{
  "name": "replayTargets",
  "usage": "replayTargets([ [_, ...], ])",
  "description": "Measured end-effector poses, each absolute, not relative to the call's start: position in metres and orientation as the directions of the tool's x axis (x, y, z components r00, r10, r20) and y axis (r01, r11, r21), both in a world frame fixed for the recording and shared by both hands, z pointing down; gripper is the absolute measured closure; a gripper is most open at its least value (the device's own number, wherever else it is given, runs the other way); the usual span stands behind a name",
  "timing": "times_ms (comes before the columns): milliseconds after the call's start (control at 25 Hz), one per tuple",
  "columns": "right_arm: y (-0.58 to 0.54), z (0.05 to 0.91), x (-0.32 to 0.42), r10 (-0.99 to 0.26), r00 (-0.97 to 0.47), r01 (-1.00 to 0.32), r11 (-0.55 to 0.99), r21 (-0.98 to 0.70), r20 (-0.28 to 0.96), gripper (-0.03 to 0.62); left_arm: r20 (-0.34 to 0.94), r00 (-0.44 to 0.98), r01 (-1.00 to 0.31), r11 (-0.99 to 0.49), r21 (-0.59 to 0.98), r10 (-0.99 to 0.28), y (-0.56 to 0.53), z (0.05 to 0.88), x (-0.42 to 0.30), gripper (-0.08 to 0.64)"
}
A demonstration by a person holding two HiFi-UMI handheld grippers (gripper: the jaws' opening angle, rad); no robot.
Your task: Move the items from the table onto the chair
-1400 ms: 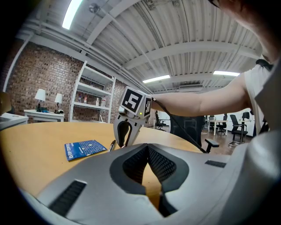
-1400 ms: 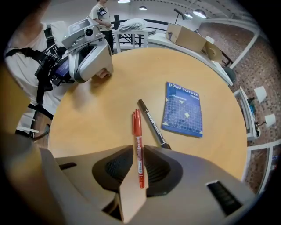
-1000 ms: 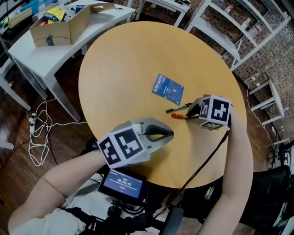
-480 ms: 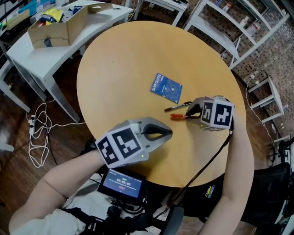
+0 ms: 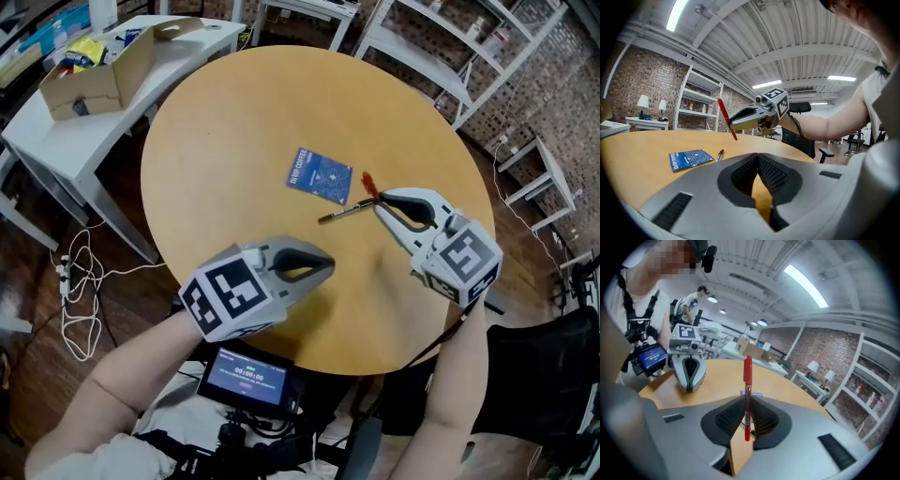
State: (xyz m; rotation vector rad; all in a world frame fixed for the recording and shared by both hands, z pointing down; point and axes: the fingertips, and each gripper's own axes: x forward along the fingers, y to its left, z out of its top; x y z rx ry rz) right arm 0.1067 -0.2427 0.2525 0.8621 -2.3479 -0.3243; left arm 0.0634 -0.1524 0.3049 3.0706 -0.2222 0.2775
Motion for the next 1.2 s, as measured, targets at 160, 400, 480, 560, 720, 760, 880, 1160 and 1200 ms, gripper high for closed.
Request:
replayTargets([
  [160, -0.226, 0.240, 0.105, -0.746, -0.602, -0.694, 0.665, 0.276, 0.284, 0.543, 0.181, 0.973, -0.156, -0.987, 0.043, -0.146, -0.153, 0.306, 0.063, 0.558],
  [400, -0.198, 0.243, 0.104, -0.760, -0.620, -0.740, 0.649, 0.176, 0.194, 0.543, 0.154, 0.976, -0.162, -0.986, 0.039, -0.154, -0.156, 0.308, 0.068, 0.558],
  [480, -0.193, 0.245, 0.115, -0.782, -0.595, -0.762, 0.622, 0.181, 0.186, 0.543, 0.159, 0.979, -0.134, -0.990, 0.035, -0.127, -0.150, 0.309, 0.077, 0.558],
  [560, -0.185, 0.245, 0.130, -0.804, -0.569, -0.786, 0.593, 0.174, 0.171, 0.543, 0.169, 0.981, -0.103, -0.994, 0.035, -0.096, -0.139, 0.308, 0.089, 0.558],
  [720, -0.157, 0.241, 0.170, -0.859, -0.496, -0.844, 0.512, 0.161, 0.130, 0.543, 0.159, 0.987, -0.027, -0.999, 0.033, -0.021, -0.118, 0.308, 0.116, 0.558],
  [760, -0.148, 0.239, 0.181, -0.875, -0.470, -0.859, 0.484, 0.165, 0.118, 0.543, 0.159, 0.987, -0.007, -0.999, 0.033, -0.002, -0.113, 0.308, 0.123, 0.557],
  [880, -0.117, 0.234, 0.214, -0.922, -0.380, -0.904, 0.388, 0.181, 0.075, 0.543, 0.160, 0.985, 0.057, -0.998, 0.035, 0.062, -0.097, 0.309, 0.144, 0.557],
  [1160, -0.049, 0.227, 0.278, -0.981, -0.193, -0.968, 0.184, 0.171, -0.034, 0.543, 0.167, 0.979, 0.113, -0.993, 0.039, 0.118, -0.071, 0.305, 0.188, 0.555],
  [1200, -0.037, 0.226, 0.289, -0.986, -0.159, -0.976, 0.148, 0.162, -0.057, 0.543, 0.163, 0.980, 0.108, -0.993, 0.041, 0.114, -0.068, 0.305, 0.192, 0.555],
])
